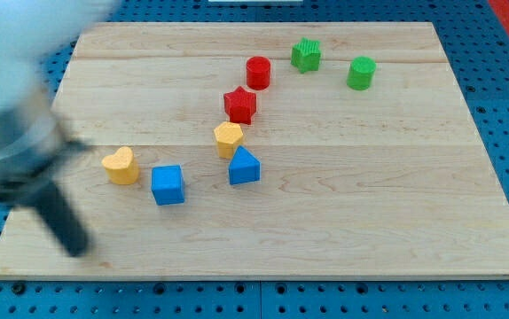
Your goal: Slide the hexagon towards right
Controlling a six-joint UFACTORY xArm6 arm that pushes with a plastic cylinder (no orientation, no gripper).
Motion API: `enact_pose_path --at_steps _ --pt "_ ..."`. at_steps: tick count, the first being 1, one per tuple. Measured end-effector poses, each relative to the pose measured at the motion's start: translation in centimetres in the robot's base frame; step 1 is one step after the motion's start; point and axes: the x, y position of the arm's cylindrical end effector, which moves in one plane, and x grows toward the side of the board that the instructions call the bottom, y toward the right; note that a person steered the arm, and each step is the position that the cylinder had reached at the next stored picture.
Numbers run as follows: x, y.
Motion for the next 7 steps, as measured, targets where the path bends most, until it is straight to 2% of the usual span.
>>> enact_pose_path --at_steps 1,2,3,5,7 --pt "-4.5 -5.3" --pt "-11.2 -2.4" --pt "-14.4 8.6" --pt "-14.0 15.4" --pt "-13.7 26.7"
